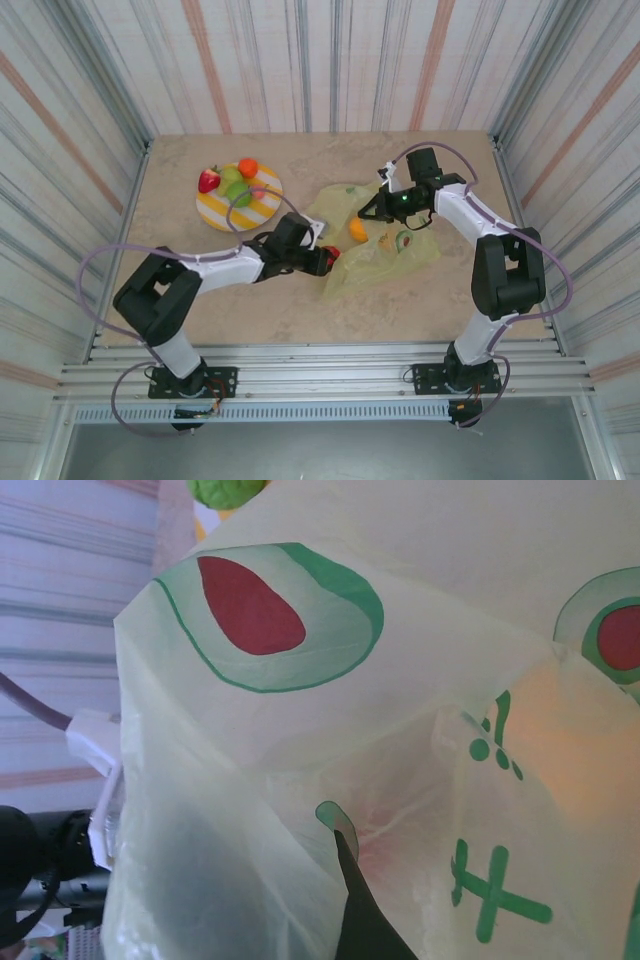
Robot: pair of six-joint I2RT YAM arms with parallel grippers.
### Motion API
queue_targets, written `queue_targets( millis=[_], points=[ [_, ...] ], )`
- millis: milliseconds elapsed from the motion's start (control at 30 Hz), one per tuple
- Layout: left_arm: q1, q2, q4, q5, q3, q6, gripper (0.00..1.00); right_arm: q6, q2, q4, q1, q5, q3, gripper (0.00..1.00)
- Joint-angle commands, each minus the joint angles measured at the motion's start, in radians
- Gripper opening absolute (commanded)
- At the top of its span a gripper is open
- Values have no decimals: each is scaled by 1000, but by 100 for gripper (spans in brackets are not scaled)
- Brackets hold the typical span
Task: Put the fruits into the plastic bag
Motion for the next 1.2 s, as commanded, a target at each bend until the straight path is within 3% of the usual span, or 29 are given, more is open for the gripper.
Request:
queue_targets(
  millis=[0,233,367,533,900,1167],
  points=[
    [-3,57,61,47,80,16,56,35,9,13,21,-35,23,0],
    [-6,156,127,-18,182,-37,57,8,3,-15,28,-38,24,0],
    [-8,185,163,-163,202,-108,57,-48,-5,-64,28,-25,33,0],
    [-7,235,172,-262,250,-141,58,-88,-3,-103,27,-23,44,0],
    [-30,345,187,-269,360,-130,65,-94,12,-106,18,-1,50,0],
    [-34,290,162,-282,325,-87,81,-94,6,-101,-1,2,40,0]
  ],
)
